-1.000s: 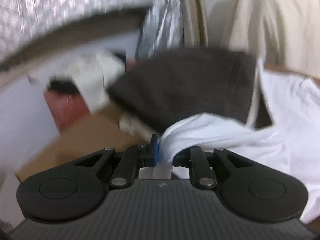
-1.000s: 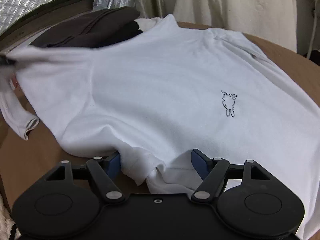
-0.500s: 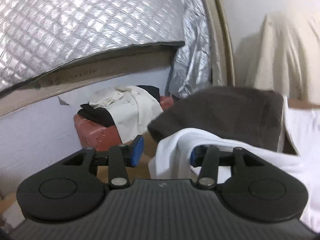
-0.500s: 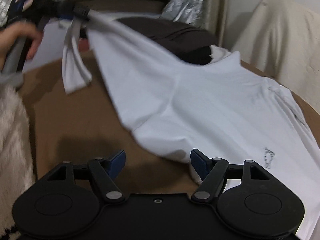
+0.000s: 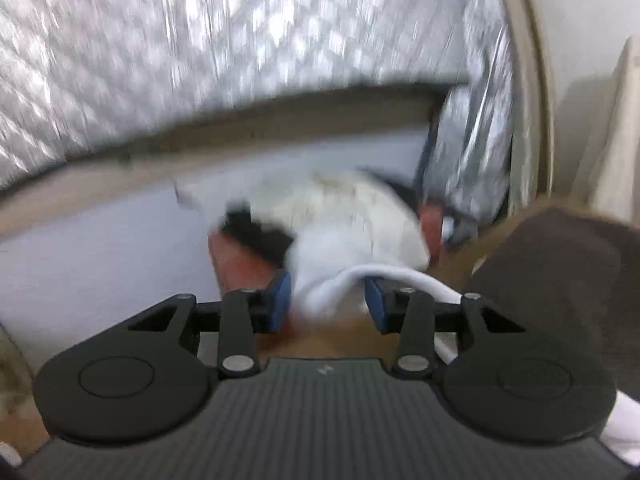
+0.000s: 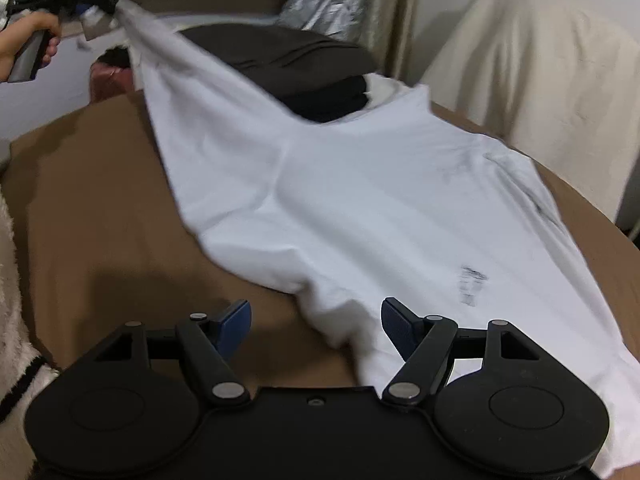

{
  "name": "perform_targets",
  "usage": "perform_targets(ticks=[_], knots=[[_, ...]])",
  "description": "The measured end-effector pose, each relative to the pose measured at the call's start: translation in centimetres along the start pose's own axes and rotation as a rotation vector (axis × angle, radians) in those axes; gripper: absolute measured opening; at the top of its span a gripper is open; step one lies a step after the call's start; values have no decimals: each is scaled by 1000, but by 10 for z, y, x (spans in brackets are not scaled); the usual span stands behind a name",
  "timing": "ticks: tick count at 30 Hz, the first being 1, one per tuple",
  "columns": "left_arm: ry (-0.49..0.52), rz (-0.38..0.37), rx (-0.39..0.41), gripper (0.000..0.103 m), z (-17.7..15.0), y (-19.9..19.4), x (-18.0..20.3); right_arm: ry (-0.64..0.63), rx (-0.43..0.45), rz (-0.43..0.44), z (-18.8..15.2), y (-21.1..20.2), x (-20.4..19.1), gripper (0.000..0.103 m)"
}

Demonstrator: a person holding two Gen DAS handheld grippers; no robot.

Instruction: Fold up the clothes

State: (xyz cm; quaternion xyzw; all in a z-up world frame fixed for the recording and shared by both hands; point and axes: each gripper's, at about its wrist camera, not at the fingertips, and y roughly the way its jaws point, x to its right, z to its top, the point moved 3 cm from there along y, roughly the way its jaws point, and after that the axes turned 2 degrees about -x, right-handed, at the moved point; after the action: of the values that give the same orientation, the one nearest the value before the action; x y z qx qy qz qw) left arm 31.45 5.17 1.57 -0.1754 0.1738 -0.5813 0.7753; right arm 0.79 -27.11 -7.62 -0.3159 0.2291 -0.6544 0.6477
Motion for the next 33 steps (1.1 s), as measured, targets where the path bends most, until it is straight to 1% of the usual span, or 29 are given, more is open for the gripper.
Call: perform_targets(ticks=[1,2,3,4,5,7,9,12,13,14,15,16,17,18,19,20,21,23,24,25,27,28,29,30,31,32,33], knots=[[-39,-2,-39,40,1,6,-6,28,-3,2,-2,-3,8,76],[-84,-6,-53,42,-2,7,-12,52,-7,4,-5,-3,14,76],[-130,-7,-71,45,-7,8,-18,72,-12,5,-7,-3,19,76],[-176,-4,-99,45,-18,8,-22,87,-19,3,-10,-1,23,76],[-207,-22,-128,45,-31,7,-22,92,-29,0,-11,1,26,76],[-222,-103,-198,45,-59,5,-16,95,-49,-18,-17,0,32,76],[-170,-187,-288,45,-83,0,0,107,-61,-34,-23,-5,40,76],[-49,-324,-331,46,-99,-18,34,147,-70,-57,-39,-18,53,76],[-22,-375,-342,47,-103,-28,47,165,-74,-65,-46,-23,57,76],[4,-446,-362,55,-108,-39,63,184,-78,-71,-54,-27,62,76],[29,-518,-382,60,-113,-50,79,204,-84,-72,-61,-29,66,76],[59,-586,-401,60,-118,-62,95,222,-90,-74,-68,-30,70,76],[104,-639,-417,60,-125,-72,111,237,-98,-76,-74,-31,73,76],[164,-678,-413,60,-131,-84,127,249,-101,-81,-79,-32,77,76],[239,-706,-385,60,-140,-100,143,261,-101,-87,-83,-33,80,76],[313,-742,-357,62,-149,-114,159,272,-93,-93,-86,-35,83,76],[385,-799,-328,67,-160,-127,173,284,-77,-98,-88,-37,87,76],[521,-916,-284,70,-181,-149,200,301,-48,-118,-93,-39,94,76],[548,-977,-320,70,-191,-153,208,303,-45,-128,-96,-38,97,76],[562,-1018,-376,70,-199,-155,215,300,-45,-135,-100,-38,99,76],[581,-1078,-455,70,-208,-159,223,282,-47,-101,-106,-37,99,76],[599,-1095,-459,70,-212,-164,227,261,-49,-78,-111,-36,97,74],[628,-1085,-434,72,-218,-170,232,234,-44,-85,-114,-36,95,73],[688,-1043,-379,78,-224,-174,239,207,-39,-92,-118,-36,92,73],[779,-972,-292,83,-234,-179,249,185,-33,-100,-121,-36,90,72],[881,-881,-190,90,-248,-183,261,176,-24,-113,-121,-35,91,70],[989,-776,-87,90,-262,-181,271,167,-15,-130,-122,-34,93,70]])
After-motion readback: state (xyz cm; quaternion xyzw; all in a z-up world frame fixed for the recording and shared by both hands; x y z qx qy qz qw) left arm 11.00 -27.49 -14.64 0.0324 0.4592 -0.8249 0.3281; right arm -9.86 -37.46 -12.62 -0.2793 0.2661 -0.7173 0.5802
